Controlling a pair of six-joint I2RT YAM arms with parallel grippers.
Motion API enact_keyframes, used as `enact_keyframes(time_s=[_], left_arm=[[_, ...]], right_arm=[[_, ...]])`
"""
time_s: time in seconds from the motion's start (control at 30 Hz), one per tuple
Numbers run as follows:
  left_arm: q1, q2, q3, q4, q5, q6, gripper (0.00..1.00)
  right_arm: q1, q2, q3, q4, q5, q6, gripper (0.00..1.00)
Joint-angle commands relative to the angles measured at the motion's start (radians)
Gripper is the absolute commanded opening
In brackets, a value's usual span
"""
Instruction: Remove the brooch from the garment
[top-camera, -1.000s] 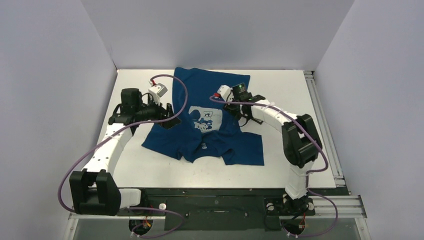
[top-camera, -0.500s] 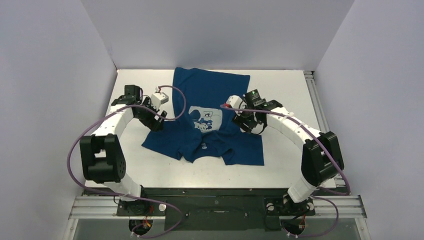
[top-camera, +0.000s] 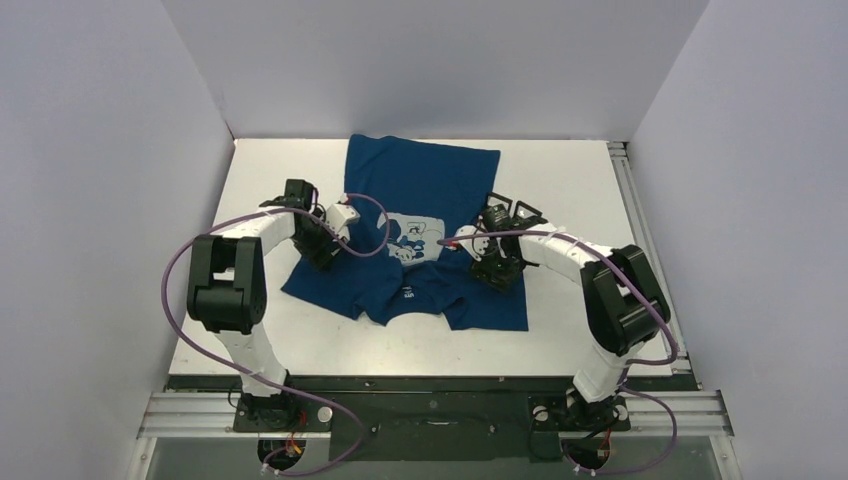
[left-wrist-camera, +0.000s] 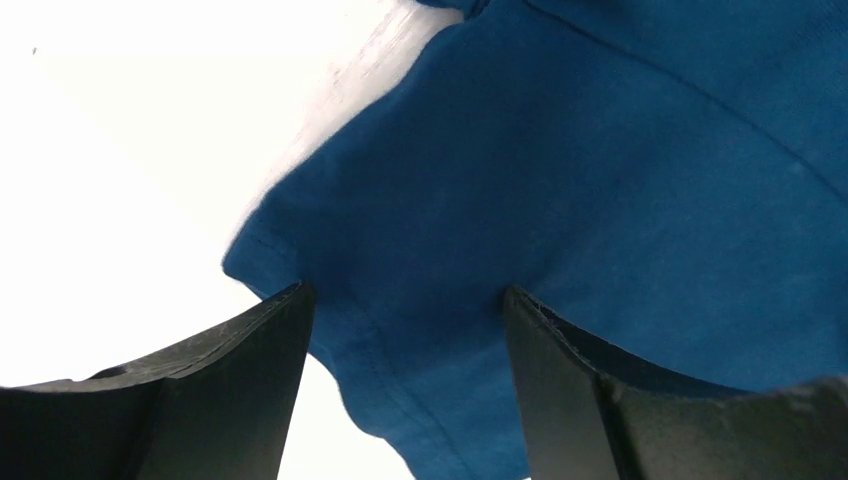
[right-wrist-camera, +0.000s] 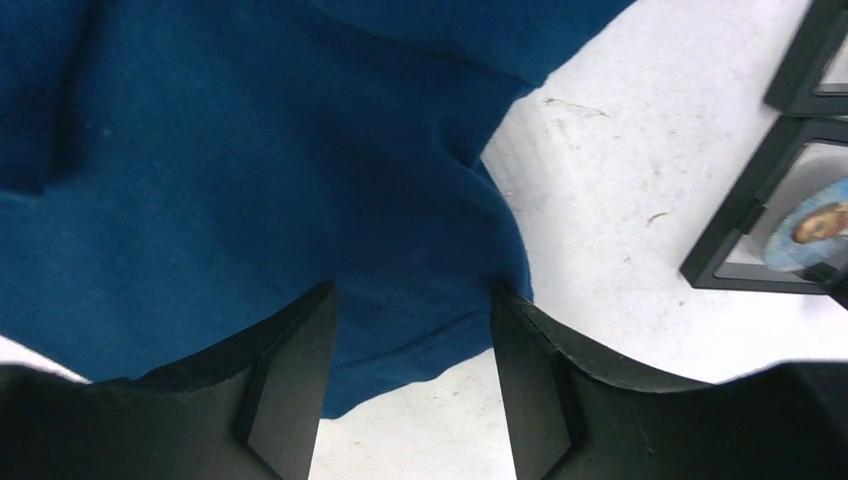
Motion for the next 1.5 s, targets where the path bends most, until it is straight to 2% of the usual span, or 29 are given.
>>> enact_keyframes(time_s=[0.0,0.47,0.77,1.1,1.2,1.27,1.4,1.47], left_arm=[[0.075,0.036,-0.011,0.020,-0.069,0.073,0.65],[0.400,0.056,-0.024,-0.048,-0.093,0.265,0.64],[0.508,0.069,0.005,-0.050,-0.106,0.315,0.64],[0.521,0.113,0.071,-0.072,-0.106,0.313,0.65],[0.521,0.101,0.080,-0.087,-0.090,0.311,0.69],[0.520,0.058,0.080,-0.136,-0.018,0.320,0.73],[0.485,-0.081,0.051,-0.225,0.141,0.328,0.85],[0.461,-0.153,0.037,-0.262,0.251,0.332,0.87]], right_arm=[[0.015,0.025,-0.026,0.013,0.026,-0.030,0.54],[0.193,0.065,-0.082,-0.125,0.032,-0.047,0.52],[0.188,0.036,-0.073,-0.221,0.058,-0.071,0.51],[0.178,0.054,-0.074,-0.295,0.109,-0.112,0.49],[0.152,0.028,-0.040,-0.297,0.101,-0.107,0.49],[0.141,-0.001,0.005,-0.316,0.047,-0.105,0.49],[0.138,-0.063,0.111,-0.350,-0.167,-0.069,0.50],[0.137,-0.079,0.161,-0.299,-0.228,-0.006,0.50]])
